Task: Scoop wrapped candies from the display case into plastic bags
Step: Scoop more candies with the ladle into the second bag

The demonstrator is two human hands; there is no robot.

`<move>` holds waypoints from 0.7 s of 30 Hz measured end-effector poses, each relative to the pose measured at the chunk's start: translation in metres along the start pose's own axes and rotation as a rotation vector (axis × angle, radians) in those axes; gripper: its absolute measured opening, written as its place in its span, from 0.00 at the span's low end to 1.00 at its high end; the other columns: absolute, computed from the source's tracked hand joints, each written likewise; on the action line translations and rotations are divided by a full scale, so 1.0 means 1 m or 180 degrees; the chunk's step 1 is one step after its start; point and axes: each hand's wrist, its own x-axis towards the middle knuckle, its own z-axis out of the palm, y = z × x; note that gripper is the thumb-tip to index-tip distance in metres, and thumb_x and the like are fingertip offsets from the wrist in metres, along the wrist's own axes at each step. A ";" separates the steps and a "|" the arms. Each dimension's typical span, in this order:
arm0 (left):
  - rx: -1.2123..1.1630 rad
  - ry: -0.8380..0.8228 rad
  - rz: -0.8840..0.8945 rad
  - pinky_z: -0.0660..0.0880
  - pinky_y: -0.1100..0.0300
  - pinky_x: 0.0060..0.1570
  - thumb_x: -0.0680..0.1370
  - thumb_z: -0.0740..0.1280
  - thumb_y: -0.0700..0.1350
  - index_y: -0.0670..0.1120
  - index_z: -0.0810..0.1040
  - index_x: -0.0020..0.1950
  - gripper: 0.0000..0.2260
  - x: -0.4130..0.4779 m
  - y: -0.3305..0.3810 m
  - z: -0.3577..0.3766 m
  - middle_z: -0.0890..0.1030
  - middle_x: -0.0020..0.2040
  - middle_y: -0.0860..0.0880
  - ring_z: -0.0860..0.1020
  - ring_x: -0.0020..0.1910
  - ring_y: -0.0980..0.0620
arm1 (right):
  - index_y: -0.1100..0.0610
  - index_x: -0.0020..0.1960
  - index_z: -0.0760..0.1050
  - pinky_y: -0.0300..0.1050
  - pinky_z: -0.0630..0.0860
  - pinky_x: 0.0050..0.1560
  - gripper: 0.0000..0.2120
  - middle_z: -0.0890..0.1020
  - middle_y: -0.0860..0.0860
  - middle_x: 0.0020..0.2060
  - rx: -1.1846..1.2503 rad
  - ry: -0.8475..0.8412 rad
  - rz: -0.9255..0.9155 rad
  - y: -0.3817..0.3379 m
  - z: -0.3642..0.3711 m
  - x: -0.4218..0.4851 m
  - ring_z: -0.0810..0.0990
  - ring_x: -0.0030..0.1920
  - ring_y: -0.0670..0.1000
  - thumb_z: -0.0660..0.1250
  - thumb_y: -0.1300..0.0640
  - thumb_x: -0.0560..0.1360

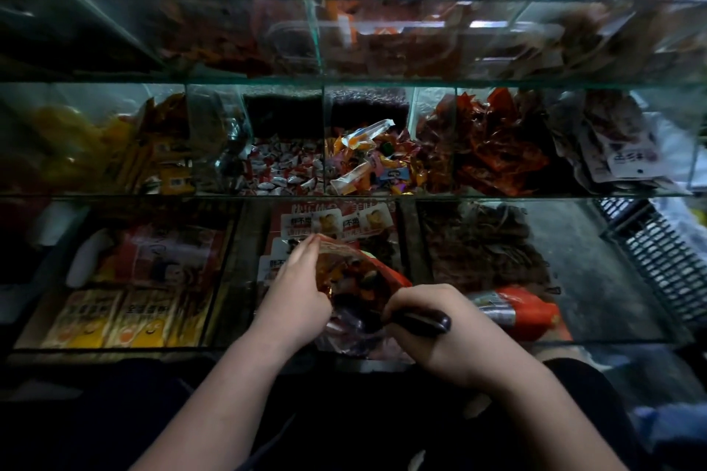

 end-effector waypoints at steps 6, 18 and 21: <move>-0.0076 -0.0073 0.0003 0.56 0.52 0.78 0.75 0.60 0.32 0.55 0.49 0.83 0.40 -0.003 -0.004 0.002 0.49 0.82 0.60 0.51 0.80 0.55 | 0.49 0.52 0.82 0.44 0.79 0.52 0.06 0.84 0.43 0.48 -0.0088 0.0258 -0.0034 0.027 0.020 0.018 0.82 0.50 0.44 0.70 0.55 0.76; -0.0600 -0.0243 -0.0115 0.64 0.63 0.63 0.75 0.62 0.36 0.63 0.43 0.81 0.43 -0.005 -0.006 0.012 0.47 0.81 0.65 0.55 0.79 0.52 | 0.53 0.45 0.82 0.44 0.79 0.48 0.04 0.85 0.46 0.40 0.0028 0.1314 0.0676 0.029 0.077 0.016 0.83 0.44 0.48 0.69 0.59 0.73; -0.0630 -0.0299 -0.0108 0.60 0.63 0.64 0.75 0.62 0.36 0.63 0.44 0.81 0.44 -0.003 -0.009 0.014 0.47 0.81 0.65 0.54 0.80 0.53 | 0.46 0.35 0.80 0.26 0.71 0.37 0.13 0.83 0.40 0.35 0.1130 0.1775 0.1618 0.035 0.083 0.026 0.80 0.37 0.37 0.72 0.62 0.73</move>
